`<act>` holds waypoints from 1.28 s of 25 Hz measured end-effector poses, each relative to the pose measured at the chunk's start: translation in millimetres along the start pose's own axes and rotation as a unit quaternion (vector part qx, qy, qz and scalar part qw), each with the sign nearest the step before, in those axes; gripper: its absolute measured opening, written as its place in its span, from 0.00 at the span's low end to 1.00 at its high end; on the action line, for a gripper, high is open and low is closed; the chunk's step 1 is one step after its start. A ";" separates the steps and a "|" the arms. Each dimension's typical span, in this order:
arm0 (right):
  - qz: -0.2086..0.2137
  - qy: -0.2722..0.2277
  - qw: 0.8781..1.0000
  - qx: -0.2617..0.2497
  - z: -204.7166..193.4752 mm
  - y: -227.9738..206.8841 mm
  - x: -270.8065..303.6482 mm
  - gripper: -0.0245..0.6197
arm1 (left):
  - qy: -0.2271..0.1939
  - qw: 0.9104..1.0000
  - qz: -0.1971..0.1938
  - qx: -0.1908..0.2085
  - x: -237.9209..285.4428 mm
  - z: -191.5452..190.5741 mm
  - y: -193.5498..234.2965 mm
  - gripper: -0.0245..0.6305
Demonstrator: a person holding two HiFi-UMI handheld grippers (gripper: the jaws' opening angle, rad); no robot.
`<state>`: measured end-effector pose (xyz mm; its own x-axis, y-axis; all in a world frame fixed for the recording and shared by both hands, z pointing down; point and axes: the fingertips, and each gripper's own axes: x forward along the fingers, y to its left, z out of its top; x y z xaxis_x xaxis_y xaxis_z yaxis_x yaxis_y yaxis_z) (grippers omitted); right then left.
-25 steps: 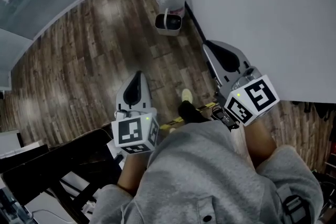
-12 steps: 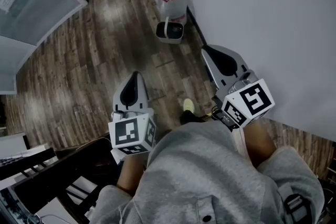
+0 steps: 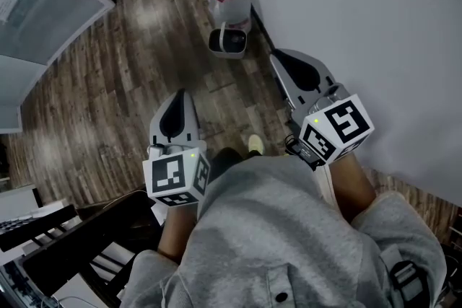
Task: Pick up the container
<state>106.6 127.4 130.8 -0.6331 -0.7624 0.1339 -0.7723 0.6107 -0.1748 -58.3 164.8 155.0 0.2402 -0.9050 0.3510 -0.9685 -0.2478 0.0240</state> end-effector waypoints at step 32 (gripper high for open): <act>-0.016 0.052 0.999 0.001 6.0 -75.0 193.4 0.08 | 0.024 0.999 -0.023 -0.015 182.3 43.1 107.3 0.06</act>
<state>42.4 -67.1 164.0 -0.6108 -0.7545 0.2400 -0.7917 0.5868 -0.1701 -115.6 -41.6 181.3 0.2812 -0.8753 0.3935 -0.9584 -0.2769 0.0690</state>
